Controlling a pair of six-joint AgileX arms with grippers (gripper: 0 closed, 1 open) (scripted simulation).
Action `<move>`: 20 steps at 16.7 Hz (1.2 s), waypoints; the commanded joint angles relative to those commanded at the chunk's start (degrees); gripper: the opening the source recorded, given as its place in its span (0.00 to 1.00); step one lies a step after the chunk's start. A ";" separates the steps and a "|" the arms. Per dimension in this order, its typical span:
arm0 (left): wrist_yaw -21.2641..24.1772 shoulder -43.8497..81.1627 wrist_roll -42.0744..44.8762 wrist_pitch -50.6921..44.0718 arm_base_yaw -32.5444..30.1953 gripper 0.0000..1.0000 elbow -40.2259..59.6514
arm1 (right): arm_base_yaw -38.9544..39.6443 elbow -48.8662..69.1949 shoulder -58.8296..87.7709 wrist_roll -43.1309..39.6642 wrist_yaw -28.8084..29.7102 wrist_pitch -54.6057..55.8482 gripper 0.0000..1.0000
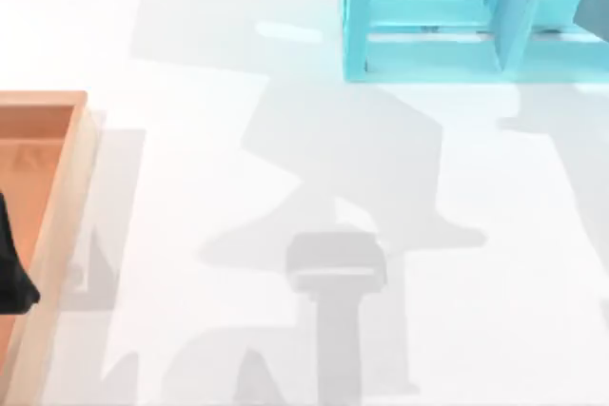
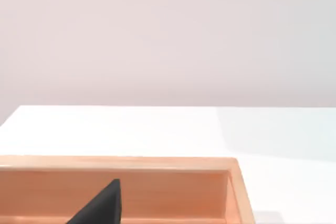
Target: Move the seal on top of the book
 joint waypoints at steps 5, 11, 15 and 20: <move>0.00 0.00 0.00 0.00 0.00 1.00 0.00 | 15.81 0.77 11.26 -23.86 12.26 5.93 0.00; 0.00 0.00 0.00 0.00 0.00 1.00 0.00 | 37.35 0.23 23.18 -58.89 29.64 13.46 0.00; 0.00 0.00 0.00 0.00 0.00 1.00 0.00 | 49.00 -0.72 27.45 -76.38 39.13 17.39 0.00; 0.00 0.00 0.00 0.00 0.00 1.00 0.00 | 55.66 -1.45 28.63 -85.23 44.61 19.70 0.00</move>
